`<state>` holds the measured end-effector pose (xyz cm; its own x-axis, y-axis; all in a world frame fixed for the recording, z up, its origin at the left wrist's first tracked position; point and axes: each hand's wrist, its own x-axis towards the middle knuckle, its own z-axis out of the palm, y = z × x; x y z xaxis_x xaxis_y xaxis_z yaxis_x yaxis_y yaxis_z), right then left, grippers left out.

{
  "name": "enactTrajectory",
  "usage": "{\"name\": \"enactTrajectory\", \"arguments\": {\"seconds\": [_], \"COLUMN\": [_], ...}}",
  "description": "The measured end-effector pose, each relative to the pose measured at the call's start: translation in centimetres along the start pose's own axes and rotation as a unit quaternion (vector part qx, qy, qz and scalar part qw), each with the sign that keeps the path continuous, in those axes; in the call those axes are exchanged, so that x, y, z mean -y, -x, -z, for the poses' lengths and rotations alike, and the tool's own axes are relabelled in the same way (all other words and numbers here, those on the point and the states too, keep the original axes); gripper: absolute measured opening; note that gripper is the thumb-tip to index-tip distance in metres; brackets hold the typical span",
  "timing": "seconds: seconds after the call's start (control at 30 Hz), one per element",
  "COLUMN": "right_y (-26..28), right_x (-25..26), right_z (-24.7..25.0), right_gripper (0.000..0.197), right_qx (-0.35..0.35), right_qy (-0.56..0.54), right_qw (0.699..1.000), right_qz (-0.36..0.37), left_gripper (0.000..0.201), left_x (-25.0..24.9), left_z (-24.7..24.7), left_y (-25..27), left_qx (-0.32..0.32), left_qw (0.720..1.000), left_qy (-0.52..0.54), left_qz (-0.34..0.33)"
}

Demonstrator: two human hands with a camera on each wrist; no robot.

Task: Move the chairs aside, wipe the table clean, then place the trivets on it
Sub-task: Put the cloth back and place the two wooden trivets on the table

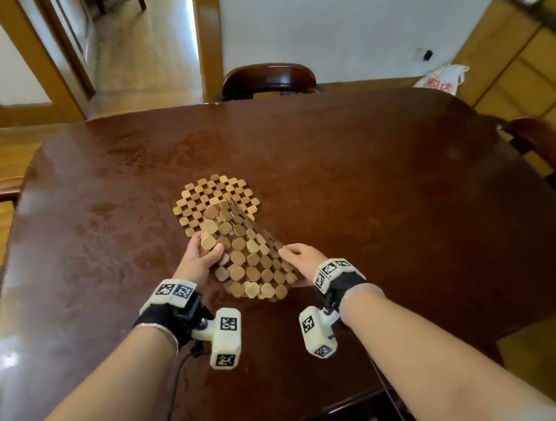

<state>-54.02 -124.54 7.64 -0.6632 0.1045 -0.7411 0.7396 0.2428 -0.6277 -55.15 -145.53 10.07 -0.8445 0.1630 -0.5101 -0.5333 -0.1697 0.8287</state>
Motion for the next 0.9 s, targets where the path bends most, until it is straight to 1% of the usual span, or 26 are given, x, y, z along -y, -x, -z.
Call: {"name": "enactTrajectory", "arguments": {"seconds": [0.03, 0.07, 0.13, 0.2, 0.3, 0.4, 0.5, 0.6, 0.63, 0.7, 0.8, 0.9], "right_y": [0.1, 0.3, 0.3, 0.7, 2.0, 2.5, 2.8, 2.3, 2.0, 1.3, -0.5, -2.9], "right_x": [-0.1, -0.2, -0.6, -0.8, -0.7, -1.0, -1.5, -2.2, -2.4, -2.6, -2.8, -2.8], "right_z": [0.7, 1.3, 2.1, 2.6, 3.5, 5.0, 6.7, 8.5, 9.3, 11.0, 13.7, 16.4], "right_gripper": [0.046, 0.049, 0.059, 0.065, 0.066, 0.066, 0.066, 0.068, 0.068, 0.069, 0.068, 0.065], "right_qx": [-0.023, -0.045, -0.098, -0.133, -0.171, -0.195, -0.225, -0.232, -0.229, -0.219, -0.211, -0.197], "right_qy": [-0.009, -0.006, 0.024, 0.056, 0.082, 0.084, 0.083, 0.082, 0.085, 0.089, 0.090, 0.094], "right_qw": [1.000, 0.999, 0.995, 0.989, 0.981, 0.976, 0.969, 0.967, 0.968, 0.970, 0.970, 0.972], "right_qz": [0.011, 0.017, 0.027, 0.032, 0.044, 0.047, 0.063, 0.067, 0.064, 0.063, 0.075, 0.091], "left_gripper": [0.043, 0.044, 0.046, 0.049, 0.052, 0.052, 0.056, 0.057, 0.056, 0.051, 0.043, 0.048], "left_x": [-0.2, -0.4, -0.7, -0.8, -0.7, -0.5, 0.0, 0.6, 0.9, 1.4, 2.2, 2.8], "left_z": [-0.5, -1.0, -2.3, -3.2, -4.1, -5.2, -7.1, -9.4, -10.1, -11.6, -13.7, -15.6], "left_y": [-0.2, -0.4, -0.3, -0.4, -0.7, -1.2, -1.7, -2.8, -3.2, -4.1, -5.6, -7.3], "left_qx": [0.001, -0.004, -0.009, -0.014, -0.024, -0.024, -0.020, -0.029, -0.035, -0.043, -0.056, -0.087], "left_qw": [1.000, 0.999, 0.997, 0.996, 0.989, 0.985, 0.980, 0.980, 0.978, 0.973, 0.972, 0.963], "left_qy": [-0.024, -0.048, -0.074, -0.087, -0.142, -0.161, -0.191, -0.177, -0.189, -0.213, -0.215, -0.248], "left_qz": [0.002, 0.004, 0.009, 0.020, 0.035, 0.054, 0.058, 0.081, 0.082, 0.076, 0.075, 0.062]}}
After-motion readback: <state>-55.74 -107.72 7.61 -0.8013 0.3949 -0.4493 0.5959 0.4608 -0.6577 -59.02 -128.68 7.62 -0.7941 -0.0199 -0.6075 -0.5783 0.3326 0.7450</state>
